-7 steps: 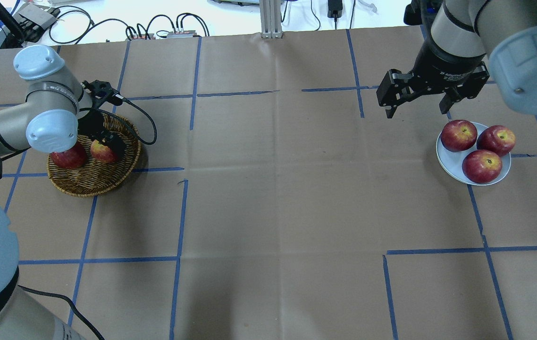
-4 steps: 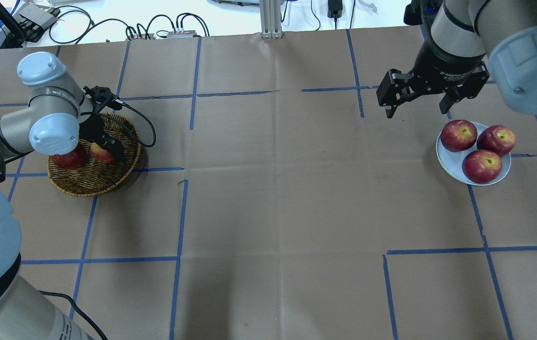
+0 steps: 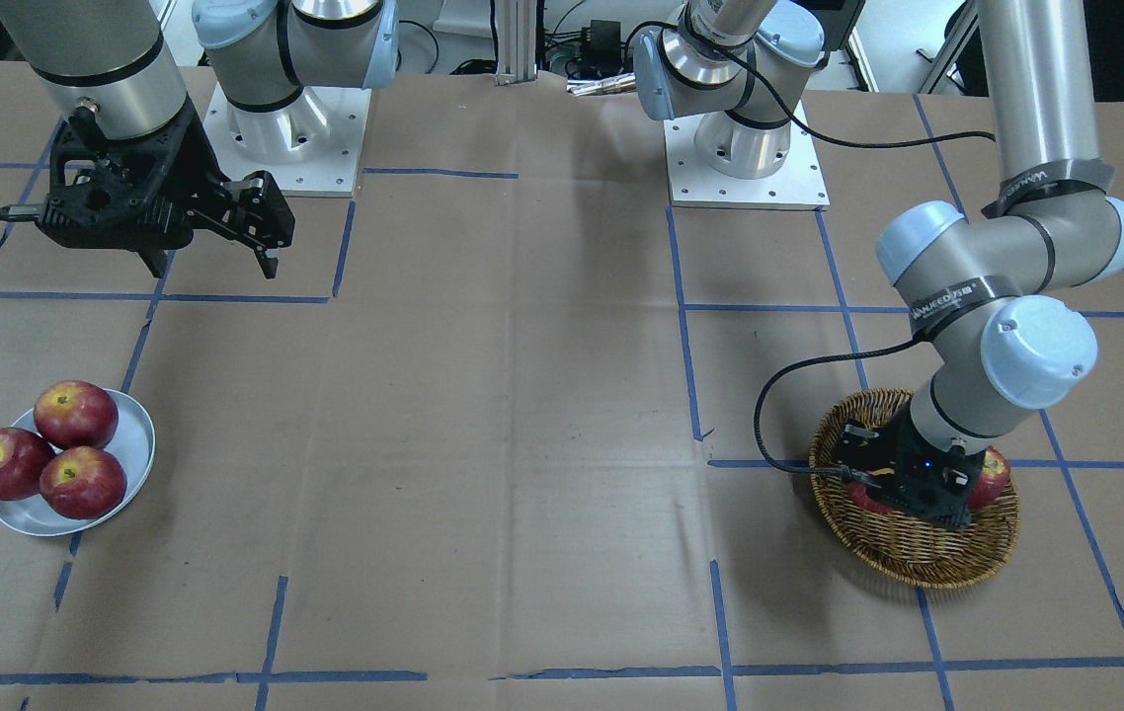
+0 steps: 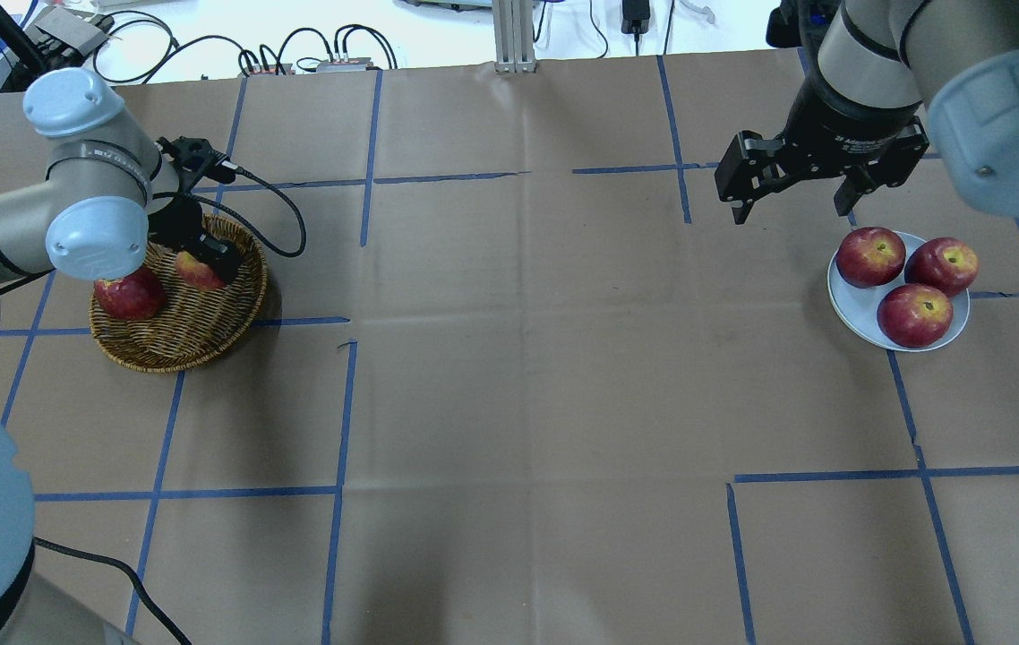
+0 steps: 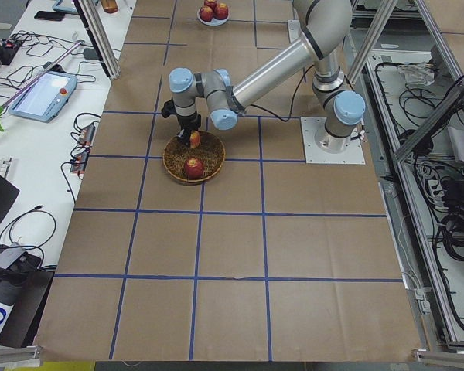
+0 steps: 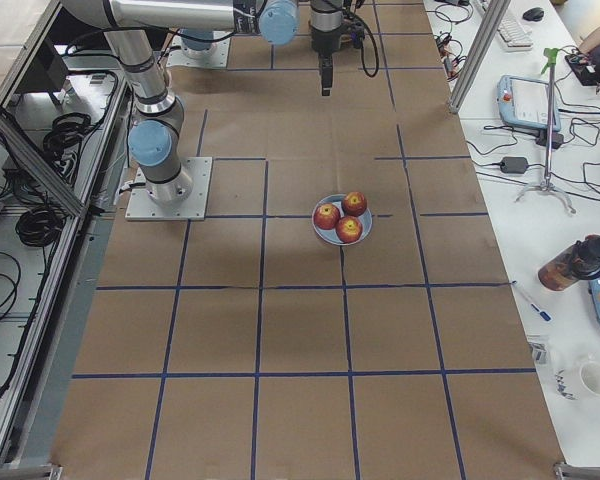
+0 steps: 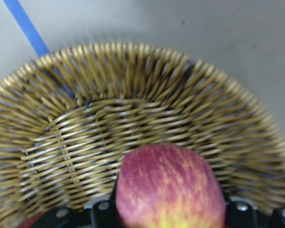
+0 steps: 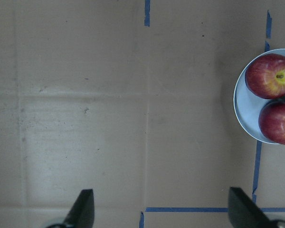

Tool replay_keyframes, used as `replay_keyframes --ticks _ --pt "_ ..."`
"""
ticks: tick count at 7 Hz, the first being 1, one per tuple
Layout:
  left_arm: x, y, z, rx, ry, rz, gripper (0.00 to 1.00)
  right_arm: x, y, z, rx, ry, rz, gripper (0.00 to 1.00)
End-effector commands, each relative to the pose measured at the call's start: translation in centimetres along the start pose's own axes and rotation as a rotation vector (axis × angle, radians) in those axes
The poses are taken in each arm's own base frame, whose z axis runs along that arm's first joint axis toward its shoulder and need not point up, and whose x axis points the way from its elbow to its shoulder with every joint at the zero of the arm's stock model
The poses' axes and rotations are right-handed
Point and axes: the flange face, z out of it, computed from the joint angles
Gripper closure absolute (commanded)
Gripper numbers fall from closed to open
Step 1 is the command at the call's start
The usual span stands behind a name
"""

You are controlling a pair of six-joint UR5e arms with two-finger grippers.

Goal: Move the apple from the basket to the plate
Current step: 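Close the left gripper on the apple and lift it from the basket, then carry the apple with the left gripper toward the table center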

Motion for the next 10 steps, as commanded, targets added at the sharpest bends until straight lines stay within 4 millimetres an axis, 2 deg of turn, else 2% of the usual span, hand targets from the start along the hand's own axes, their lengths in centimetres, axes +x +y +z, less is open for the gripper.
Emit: replay_keyframes --ticks 1,2,3,4,5,6,7,10 --pt "10.4 -4.1 -5.6 -0.016 0.025 -0.133 0.61 0.0 0.0 0.0 0.0 -0.001 0.0 0.0" --pt "16.1 -6.2 -6.3 -0.01 0.021 -0.189 0.61 0.0 0.0 0.0 -0.001 0.0 0.0 0.0" --pt "21.6 -7.3 -5.8 -0.013 0.027 -0.222 0.61 0.0 0.0 0.1 -0.003 0.0 0.0 0.0" --pt "26.5 -8.2 -3.9 -0.027 0.024 -0.254 0.61 0.0 0.0 -0.1 0.0 0.0 0.0 0.0" --pt "30.4 -9.7 -1.3 0.003 0.035 -0.245 0.61 0.0 -0.1 0.1 -0.001 0.0 0.0 0.0" --pt "33.5 -11.1 1.9 0.031 0.071 -0.255 0.61 0.0 0.0 0.0 -0.001 0.0 0.0 0.0" --pt "35.1 -11.5 4.5 0.025 0.073 -0.248 0.61 0.0 0.0 0.1 -0.003 0.0 0.0 0.0" --pt "37.0 -11.2 4.7 0.02 0.072 -0.222 0.6 0.0 0.0 0.1 -0.003 0.0 -0.001 0.0"
